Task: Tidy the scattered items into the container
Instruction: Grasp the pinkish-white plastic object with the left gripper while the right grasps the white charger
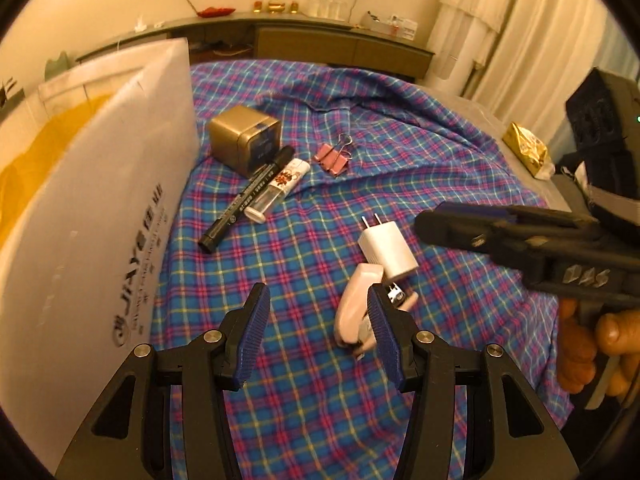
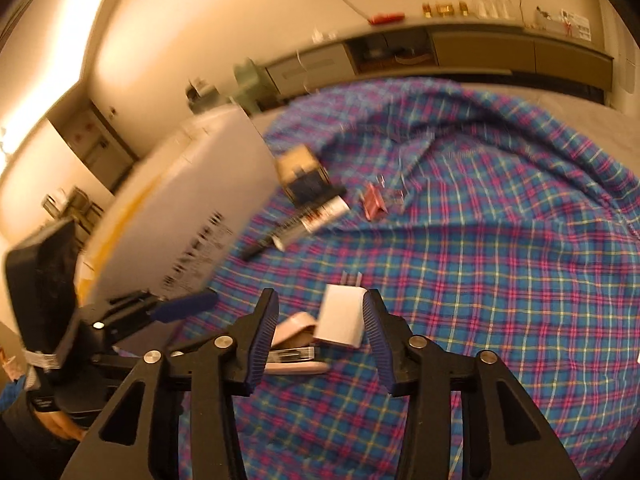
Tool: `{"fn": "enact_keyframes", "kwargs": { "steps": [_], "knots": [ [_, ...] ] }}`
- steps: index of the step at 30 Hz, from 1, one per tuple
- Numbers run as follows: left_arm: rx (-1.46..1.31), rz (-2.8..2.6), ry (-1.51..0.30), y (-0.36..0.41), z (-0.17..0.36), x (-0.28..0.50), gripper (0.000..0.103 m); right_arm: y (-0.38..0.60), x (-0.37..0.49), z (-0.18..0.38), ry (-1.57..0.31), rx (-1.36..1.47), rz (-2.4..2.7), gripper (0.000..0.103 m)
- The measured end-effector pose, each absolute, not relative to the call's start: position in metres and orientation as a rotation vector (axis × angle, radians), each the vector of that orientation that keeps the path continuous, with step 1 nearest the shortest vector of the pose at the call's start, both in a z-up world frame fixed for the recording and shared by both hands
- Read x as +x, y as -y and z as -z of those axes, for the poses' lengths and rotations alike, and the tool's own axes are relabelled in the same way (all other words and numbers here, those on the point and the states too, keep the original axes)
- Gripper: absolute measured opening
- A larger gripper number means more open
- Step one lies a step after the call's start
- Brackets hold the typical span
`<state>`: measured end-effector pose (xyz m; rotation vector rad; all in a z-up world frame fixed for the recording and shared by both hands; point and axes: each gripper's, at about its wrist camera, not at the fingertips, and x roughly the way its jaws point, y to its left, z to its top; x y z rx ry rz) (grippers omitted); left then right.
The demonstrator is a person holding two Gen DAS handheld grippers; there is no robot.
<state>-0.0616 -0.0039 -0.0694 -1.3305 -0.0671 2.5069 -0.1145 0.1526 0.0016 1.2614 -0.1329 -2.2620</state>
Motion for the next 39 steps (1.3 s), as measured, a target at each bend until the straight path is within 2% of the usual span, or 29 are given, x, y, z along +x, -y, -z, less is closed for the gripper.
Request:
{"fn": "enact_keyframes", "kwargs": {
  "steps": [8, 16, 22, 27, 31, 32, 35, 37, 38, 39],
  "knots": [
    [-1.304, -2.431, 0.08, -0.004, 0.079, -0.064, 0.054, -0.127, -0.134, 0.035, -0.057, 1.363, 2.228, 0.047],
    [-1.314, -2.373, 0.097, -0.011, 0.092, -0.067, 0.053, -0.151, -0.127, 0.033, -0.111, 1.414, 2.245, 0.037],
    [-1.266, -2.312, 0.007, -0.027, 0.093, -0.049, 0.054, -0.151, -0.12, 0.032, -0.165, 1.421, 2.261, 0.037],
    [-1.211, -2.334, -0.169, -0.044, 0.099, -0.034, 0.054, -0.14, -0.117, 0.036, -0.264, 1.394, 2.285, 0.038],
    [-1.2, -2.337, -0.143, -0.042, 0.1, -0.035, 0.053, -0.138, -0.118, 0.039, -0.271, 1.371, 2.297, 0.041],
    [-1.194, -2.344, -0.146, -0.042, 0.1, -0.034, 0.053, -0.139, -0.118, 0.039, -0.27, 1.366, 2.301, 0.041],
    [-1.181, -2.349, -0.17, -0.046, 0.1, -0.033, 0.03, -0.138, -0.118, 0.04, -0.273, 1.361, 2.303, 0.041],
    [-1.177, -2.351, -0.181, -0.045, 0.099, -0.031, 0.029, -0.139, -0.117, 0.04, -0.269, 1.357, 2.311, 0.037],
    [-1.177, -2.348, -0.177, -0.044, 0.099, -0.031, 0.028, -0.139, -0.118, 0.04, -0.264, 1.358, 2.312, 0.032],
    [-1.177, -2.347, -0.174, -0.043, 0.099, -0.03, 0.028, -0.14, -0.118, 0.04, -0.256, 1.361, 2.31, 0.032]
  ]
}}
